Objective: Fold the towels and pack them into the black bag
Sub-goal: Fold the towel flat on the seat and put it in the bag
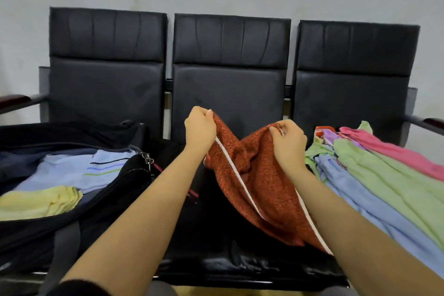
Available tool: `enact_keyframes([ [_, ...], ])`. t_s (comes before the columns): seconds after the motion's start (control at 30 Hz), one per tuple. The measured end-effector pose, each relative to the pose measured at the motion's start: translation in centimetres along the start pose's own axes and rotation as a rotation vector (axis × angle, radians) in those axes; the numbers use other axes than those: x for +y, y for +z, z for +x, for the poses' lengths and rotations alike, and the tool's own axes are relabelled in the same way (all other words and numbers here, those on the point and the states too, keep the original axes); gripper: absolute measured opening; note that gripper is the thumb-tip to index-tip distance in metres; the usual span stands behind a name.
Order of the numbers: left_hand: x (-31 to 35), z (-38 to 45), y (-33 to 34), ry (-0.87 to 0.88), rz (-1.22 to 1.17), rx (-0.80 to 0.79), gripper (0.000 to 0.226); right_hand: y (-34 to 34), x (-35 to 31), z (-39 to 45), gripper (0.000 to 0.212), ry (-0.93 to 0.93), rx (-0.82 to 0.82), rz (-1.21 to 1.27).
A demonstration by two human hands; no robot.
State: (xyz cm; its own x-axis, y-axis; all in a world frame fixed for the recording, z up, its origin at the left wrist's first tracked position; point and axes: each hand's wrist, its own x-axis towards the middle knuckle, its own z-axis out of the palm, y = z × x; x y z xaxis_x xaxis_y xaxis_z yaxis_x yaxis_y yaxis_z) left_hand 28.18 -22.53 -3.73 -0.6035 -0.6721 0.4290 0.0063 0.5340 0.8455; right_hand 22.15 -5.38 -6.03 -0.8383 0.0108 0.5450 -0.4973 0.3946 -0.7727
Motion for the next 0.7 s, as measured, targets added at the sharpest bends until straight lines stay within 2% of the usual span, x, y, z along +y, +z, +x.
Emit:
enact_keyframes([
  [0.03,0.8,0.2,-0.5,-0.003,-0.054,0.008,0.009,-0.5,-0.8,0.7,0.013,0.029,0.034,0.043],
  [0.13,2.9,1.0,-2.1,0.039,-0.119,0.039,0.018,-1.8,-3.0,2.5,0.016,0.105,0.157,0.220],
  [0.3,5.8,2.8,-4.2,0.045,-0.121,0.030,0.049,-3.3,-5.7,5.4,0.017,0.128,0.267,0.342],
  [0.5,8.4,4.4,-5.9,0.118,-0.029,0.060,0.042,-4.8,-8.4,6.9,0.035,0.103,0.306,0.442],
  [0.7,9.4,5.8,-6.9,0.242,0.146,-0.027,0.044,-6.1,-8.4,7.5,0.050,0.040,0.214,0.503],
])
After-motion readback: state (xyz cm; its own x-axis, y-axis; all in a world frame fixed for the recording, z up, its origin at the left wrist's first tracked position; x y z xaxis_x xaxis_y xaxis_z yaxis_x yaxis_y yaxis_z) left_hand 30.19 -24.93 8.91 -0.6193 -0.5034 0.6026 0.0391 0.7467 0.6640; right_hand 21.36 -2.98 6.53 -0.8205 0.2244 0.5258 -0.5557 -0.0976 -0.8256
